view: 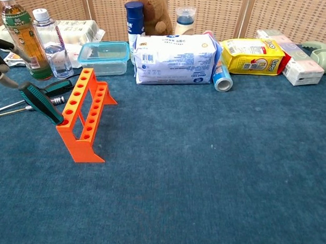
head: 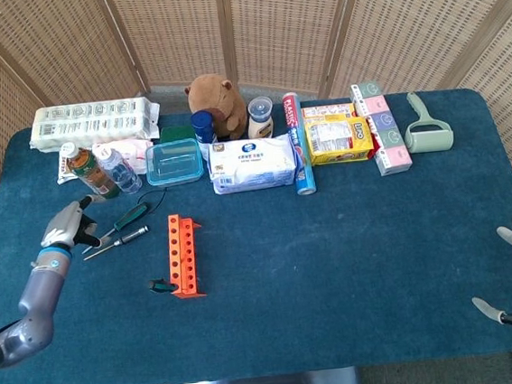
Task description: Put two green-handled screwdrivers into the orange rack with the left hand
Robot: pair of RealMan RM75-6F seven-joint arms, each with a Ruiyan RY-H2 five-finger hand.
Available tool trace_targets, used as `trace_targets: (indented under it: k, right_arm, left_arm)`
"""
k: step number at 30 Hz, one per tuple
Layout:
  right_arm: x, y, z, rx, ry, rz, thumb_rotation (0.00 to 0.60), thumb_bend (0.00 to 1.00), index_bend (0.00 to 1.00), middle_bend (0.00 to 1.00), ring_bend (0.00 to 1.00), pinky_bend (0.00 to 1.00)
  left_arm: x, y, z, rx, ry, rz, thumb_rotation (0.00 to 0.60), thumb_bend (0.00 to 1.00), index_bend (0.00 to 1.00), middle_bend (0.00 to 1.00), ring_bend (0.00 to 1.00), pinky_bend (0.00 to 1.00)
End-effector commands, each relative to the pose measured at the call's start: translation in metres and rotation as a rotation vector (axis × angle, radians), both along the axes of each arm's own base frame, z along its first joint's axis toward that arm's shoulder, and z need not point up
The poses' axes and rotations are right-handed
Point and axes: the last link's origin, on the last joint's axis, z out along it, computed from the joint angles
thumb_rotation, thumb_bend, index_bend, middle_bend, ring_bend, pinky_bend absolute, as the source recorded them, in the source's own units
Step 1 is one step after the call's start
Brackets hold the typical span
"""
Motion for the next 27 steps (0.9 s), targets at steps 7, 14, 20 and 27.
trace_targets:
  k: [7, 14, 20, 27]
  right_arm:
    - [-0.001, -0.001, 0.002, -0.004, -0.004, -0.003, 0.501, 0.0, 0.14, 0.06, 0.0, 0.0]
    - [-0.002, -0.001, 0.001, -0.001, -0.004, -0.003, 0.502, 0.0, 0.14, 0.05, 0.0, 0.0]
    - [-0.001, -0.001, 0.001, 0.0, -0.003, -0.001, 0.503, 0.0, 0.14, 0.05, 0.0, 0.0]
    - [0.0, 0.0, 0.001, 0.0, -0.004, 0.003, 0.5, 0.0, 0.14, 0.05, 0.0, 0.0]
  left_arm:
    - [-0.003, 0.017, -0.025, -0.05, 0.056, 0.036, 0.6, 0.23, 0.22, 0.94, 0.9, 0.95]
    - [0.004, 0.025, -0.038, -0.067, 0.043, 0.024, 0.6, 0.23, 0.22, 0.94, 0.9, 0.95]
    - [0.01, 0.032, -0.047, -0.083, 0.022, 0.027, 0.6, 0.23, 0.22, 0.94, 0.9, 0.95]
    - [0.014, 0.032, -0.052, -0.111, -0.004, 0.028, 0.6, 0.22, 0.22, 0.94, 0.9, 0.95]
